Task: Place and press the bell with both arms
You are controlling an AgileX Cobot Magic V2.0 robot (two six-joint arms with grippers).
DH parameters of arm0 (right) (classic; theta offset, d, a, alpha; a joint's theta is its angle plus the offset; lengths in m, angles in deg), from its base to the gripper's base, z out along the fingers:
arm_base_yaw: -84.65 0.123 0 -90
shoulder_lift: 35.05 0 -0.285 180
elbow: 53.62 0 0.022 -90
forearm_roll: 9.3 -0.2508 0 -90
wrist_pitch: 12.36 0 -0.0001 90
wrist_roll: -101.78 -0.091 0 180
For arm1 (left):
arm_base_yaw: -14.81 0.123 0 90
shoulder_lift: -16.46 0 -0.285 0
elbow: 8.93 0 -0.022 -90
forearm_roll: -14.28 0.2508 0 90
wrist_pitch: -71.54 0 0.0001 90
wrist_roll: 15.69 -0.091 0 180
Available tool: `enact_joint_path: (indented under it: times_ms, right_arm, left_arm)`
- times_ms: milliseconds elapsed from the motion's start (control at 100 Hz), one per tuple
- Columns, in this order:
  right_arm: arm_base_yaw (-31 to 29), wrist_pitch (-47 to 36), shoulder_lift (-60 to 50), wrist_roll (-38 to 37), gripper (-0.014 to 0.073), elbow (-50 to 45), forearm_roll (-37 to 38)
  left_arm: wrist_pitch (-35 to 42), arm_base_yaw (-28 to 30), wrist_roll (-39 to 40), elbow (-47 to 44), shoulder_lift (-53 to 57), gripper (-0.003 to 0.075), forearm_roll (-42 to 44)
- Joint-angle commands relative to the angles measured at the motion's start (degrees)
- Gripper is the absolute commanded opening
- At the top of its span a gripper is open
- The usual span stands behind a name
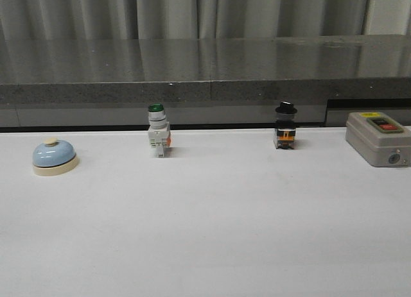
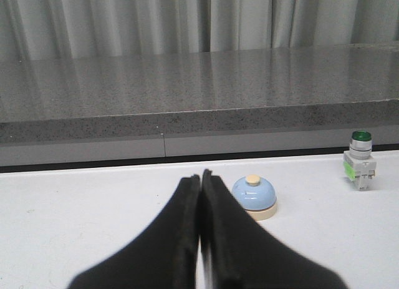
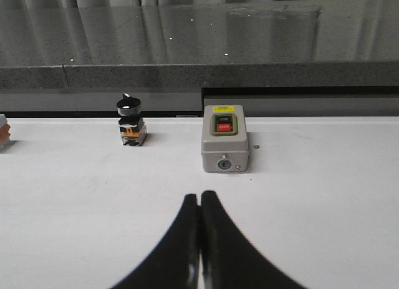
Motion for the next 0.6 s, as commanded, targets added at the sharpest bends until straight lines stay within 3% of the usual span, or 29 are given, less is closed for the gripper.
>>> enact_joint_path:
  times_ms: [0,400,590]
  right_arm:
    - [-0.40,-4.99,-1.11,0.08,-0.0060,0.82,0.04]
    - [-0.40,-4.99,-1.11,0.08,-0.0060,0.82,0.04]
    - [-0.40,-4.99,-1.11,0.08,-0.0060,0.82,0.04]
  left_arm:
    - [4.80,0.17,0.43,-2.38,1.67,-0.0020,-0.05]
    - [4.80,0.17,0.43,-1.12,1.67,-0.0020,-1.63]
    - [-1.49,0.17,0.43,6.01,-2.68,-0.0019,-8.51]
